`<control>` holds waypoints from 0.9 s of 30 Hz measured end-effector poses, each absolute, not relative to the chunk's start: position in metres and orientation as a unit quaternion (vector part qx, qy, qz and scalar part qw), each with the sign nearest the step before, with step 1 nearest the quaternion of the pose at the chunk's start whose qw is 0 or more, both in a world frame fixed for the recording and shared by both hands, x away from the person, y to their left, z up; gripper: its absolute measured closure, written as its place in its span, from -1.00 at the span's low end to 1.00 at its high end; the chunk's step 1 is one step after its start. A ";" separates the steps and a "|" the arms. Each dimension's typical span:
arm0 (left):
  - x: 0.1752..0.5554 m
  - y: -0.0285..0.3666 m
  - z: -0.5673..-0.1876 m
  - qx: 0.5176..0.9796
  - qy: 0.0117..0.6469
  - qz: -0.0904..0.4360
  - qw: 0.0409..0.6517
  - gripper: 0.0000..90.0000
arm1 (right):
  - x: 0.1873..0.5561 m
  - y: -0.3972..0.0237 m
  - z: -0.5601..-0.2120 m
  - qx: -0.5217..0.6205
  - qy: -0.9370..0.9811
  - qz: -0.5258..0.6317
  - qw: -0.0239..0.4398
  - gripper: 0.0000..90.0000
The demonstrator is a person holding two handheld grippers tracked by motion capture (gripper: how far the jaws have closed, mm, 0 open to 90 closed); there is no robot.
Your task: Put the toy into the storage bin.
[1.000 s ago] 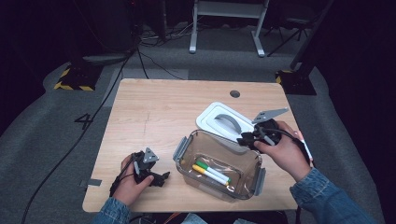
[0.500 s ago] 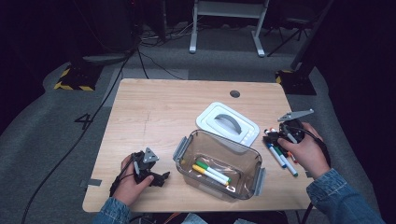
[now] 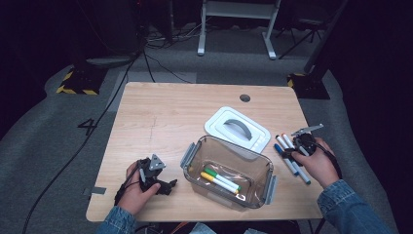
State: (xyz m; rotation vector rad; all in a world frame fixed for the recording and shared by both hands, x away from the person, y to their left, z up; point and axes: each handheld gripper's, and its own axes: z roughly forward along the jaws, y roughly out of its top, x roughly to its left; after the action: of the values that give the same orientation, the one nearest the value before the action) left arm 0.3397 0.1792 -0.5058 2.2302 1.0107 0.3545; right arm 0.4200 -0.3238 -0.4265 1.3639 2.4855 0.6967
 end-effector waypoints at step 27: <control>0.340 0.179 -0.506 0.852 0.386 0.136 0.328 -1.00 | 0.430 -0.328 -0.467 0.480 0.847 0.200 0.107 0.71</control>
State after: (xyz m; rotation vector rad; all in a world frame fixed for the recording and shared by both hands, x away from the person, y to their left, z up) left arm 0.3397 0.1792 -0.5058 2.2297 1.0115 0.3550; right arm 0.4303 -0.3277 -0.4667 1.4142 2.4953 0.5884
